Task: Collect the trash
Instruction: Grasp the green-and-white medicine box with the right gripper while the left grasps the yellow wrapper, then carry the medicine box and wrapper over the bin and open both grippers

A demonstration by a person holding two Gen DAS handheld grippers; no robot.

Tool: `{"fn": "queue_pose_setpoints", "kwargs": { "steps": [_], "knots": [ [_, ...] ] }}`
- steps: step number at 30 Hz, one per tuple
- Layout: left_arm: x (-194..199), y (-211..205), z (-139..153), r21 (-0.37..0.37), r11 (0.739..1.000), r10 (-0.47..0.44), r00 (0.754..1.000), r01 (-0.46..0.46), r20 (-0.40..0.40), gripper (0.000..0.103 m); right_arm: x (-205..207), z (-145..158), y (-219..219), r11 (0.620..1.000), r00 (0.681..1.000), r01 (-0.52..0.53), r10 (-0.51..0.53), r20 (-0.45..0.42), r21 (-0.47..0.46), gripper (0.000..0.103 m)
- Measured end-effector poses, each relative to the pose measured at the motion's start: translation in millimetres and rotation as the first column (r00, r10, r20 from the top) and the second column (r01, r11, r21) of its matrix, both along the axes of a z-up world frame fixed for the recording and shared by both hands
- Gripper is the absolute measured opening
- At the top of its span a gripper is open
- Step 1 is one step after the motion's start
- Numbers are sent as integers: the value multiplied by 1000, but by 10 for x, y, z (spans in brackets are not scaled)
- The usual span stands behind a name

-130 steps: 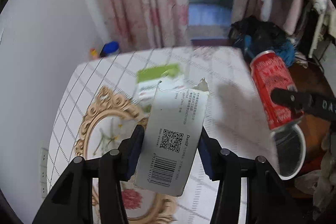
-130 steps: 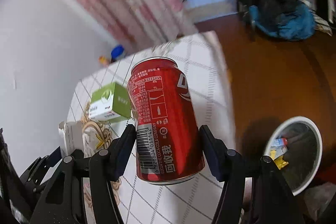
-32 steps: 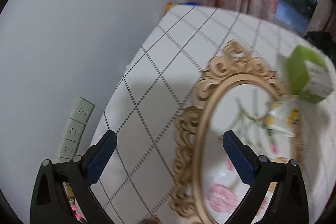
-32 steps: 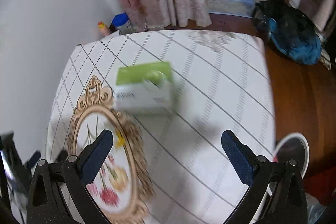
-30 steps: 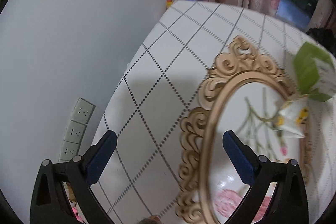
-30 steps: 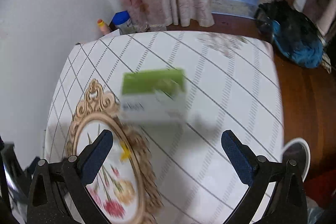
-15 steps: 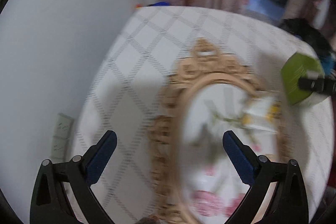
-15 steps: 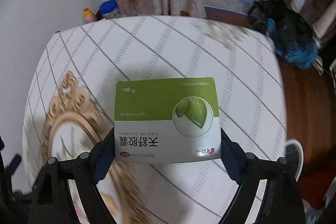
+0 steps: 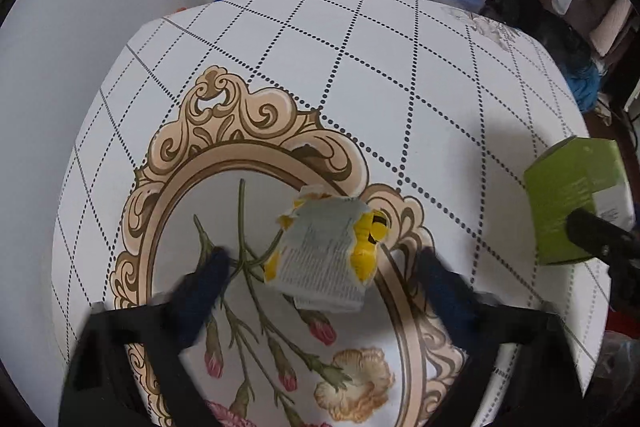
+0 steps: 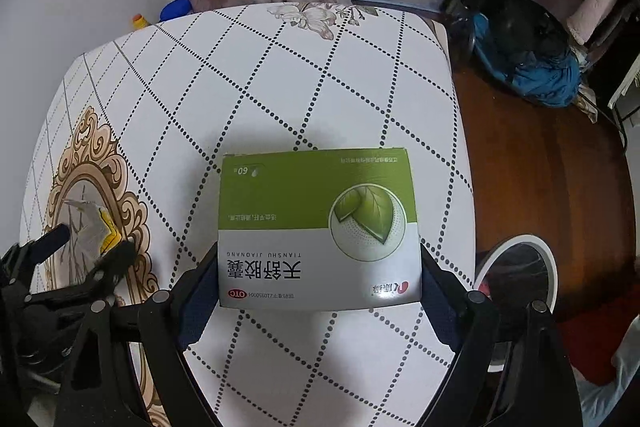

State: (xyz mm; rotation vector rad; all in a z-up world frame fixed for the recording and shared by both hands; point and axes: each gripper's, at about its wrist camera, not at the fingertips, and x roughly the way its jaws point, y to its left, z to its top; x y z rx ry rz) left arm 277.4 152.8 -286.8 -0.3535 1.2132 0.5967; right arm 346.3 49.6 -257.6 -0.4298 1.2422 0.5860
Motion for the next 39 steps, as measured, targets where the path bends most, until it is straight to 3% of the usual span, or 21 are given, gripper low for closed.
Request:
{"fn": "queue_pose_setpoints", "kwargs": {
  "steps": [5,15,23,31,39],
  "knots": [
    [-38,-33,27,5,1000,4,999,-4,43,52,31,-36,59,1000,1000,-15,15,-12,-15,91],
    [-119,-114,53,58,998,-7,999,4,45,49,38,-75,105,999,999,-32,32,8,-26,89],
    [-288,-146,357,106,994,-4,996,-6,92,49,-41,81,6,999,999,-30,29,34,19,89],
    [-452,-301,860,150,989,-10,984,-17,179,49,-194,503,-220,994,997,-35,27,77,104,89],
    [-406,-796,1440,178,982,-112,962,69,248,49,-238,1097,-733,973,994,2,-27,103,233,89]
  ]
}}
